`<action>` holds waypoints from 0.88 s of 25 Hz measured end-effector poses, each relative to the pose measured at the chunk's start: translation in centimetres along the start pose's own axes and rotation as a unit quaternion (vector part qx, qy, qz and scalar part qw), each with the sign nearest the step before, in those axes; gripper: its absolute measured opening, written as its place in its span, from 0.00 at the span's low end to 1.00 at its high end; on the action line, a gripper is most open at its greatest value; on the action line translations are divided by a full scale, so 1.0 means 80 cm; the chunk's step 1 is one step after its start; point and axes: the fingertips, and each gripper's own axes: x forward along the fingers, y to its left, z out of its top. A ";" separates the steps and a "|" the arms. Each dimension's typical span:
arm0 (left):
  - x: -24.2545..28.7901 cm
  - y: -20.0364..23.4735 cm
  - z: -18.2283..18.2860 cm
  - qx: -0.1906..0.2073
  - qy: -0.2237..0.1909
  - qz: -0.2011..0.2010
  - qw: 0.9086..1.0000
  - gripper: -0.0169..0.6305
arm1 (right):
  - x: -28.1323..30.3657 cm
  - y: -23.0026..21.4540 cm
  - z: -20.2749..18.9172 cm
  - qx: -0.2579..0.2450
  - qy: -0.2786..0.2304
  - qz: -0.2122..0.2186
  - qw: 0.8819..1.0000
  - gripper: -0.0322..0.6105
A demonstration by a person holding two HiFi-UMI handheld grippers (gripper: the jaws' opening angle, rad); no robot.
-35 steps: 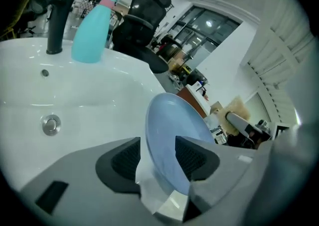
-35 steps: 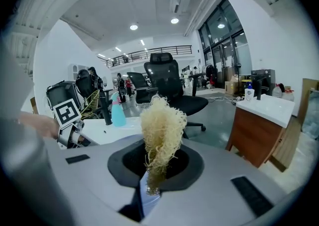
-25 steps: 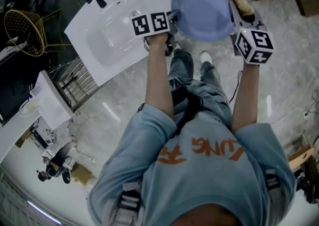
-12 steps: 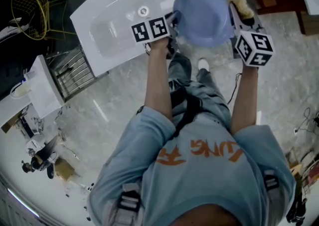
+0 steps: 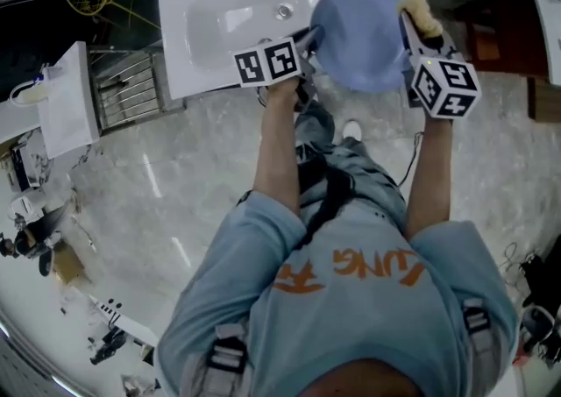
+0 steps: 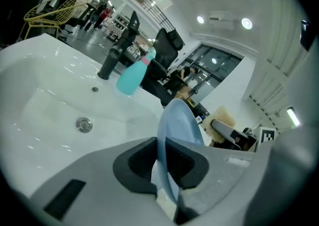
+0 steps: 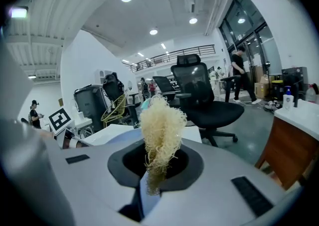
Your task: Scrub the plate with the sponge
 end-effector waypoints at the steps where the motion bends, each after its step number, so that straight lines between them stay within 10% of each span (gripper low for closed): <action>1: -0.009 0.001 0.004 -0.003 -0.009 0.002 1.000 0.07 | 0.008 0.013 0.005 -0.008 0.002 0.016 1.000 0.10; 10: -0.088 0.019 0.013 -0.021 -0.077 0.025 0.996 0.07 | 0.061 0.156 0.019 -0.083 0.023 0.154 0.984 0.10; 22: -0.168 0.031 0.007 -0.029 -0.129 0.042 0.990 0.07 | 0.077 0.320 -0.012 -0.166 0.077 0.301 0.936 0.10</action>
